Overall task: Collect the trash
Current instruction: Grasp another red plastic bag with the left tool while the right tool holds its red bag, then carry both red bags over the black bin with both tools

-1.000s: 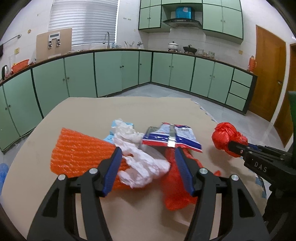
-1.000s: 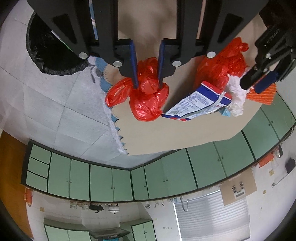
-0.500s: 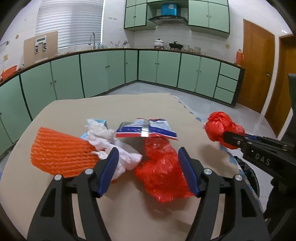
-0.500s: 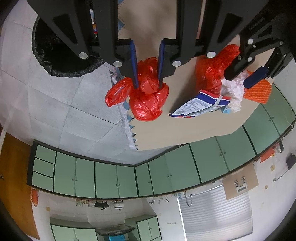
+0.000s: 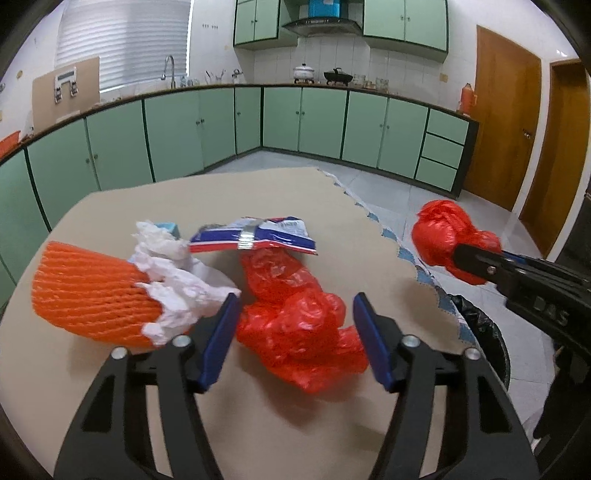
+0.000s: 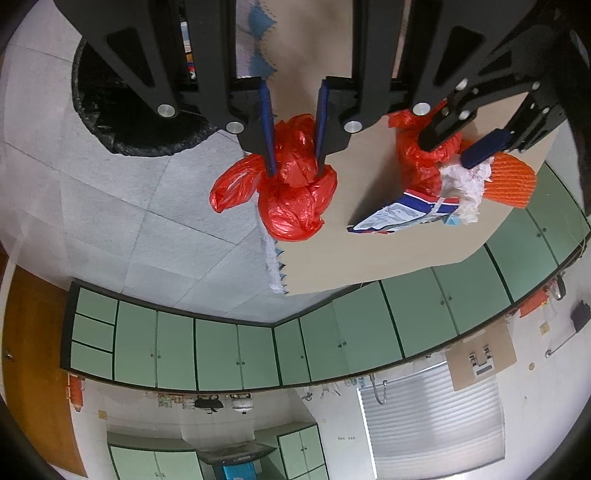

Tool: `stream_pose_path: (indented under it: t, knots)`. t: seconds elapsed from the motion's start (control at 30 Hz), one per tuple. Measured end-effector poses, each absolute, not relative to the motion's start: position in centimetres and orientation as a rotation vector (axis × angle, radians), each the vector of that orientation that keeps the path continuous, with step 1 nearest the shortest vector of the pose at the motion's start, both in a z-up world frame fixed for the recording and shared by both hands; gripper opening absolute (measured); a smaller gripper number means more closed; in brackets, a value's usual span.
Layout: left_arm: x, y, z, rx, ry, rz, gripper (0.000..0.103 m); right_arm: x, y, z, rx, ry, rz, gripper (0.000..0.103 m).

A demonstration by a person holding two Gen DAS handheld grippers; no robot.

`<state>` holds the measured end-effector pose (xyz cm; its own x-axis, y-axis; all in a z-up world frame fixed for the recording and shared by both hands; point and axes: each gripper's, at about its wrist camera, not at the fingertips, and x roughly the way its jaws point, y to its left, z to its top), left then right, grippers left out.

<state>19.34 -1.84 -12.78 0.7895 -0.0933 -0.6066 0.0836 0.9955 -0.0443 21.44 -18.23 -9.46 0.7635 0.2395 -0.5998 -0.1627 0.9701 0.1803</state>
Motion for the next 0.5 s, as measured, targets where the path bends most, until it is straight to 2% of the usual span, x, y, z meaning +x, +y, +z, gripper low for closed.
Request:
stream_pose_path:
  t: [0.07, 0.17, 0.3, 0.5]
  knots:
    - [19.7, -2.1, -13.0, -0.026, 0.672, -0.102, 0.048, 21.1, -18.5, -9.3, 0.119, 0.664, 0.213, 0.019]
    - [20.2, -2.7, -13.5, -0.041, 0.713, -0.127, 0.027, 20.6, -19.0, -9.5, 0.12, 0.663, 0.207, 0.019]
    - [20.4, -2.7, -13.8, -0.059, 0.72, -0.128, 0.014, 20.2, -19.5, -9.6, 0.127, 0.661, 0.204, 0.019]
    - [18.4, -2.2, -12.5, -0.077, 0.671, -0.127, 0.011, 19.3, -19.4, -9.1, 0.119, 0.64, 0.211, 0.019]
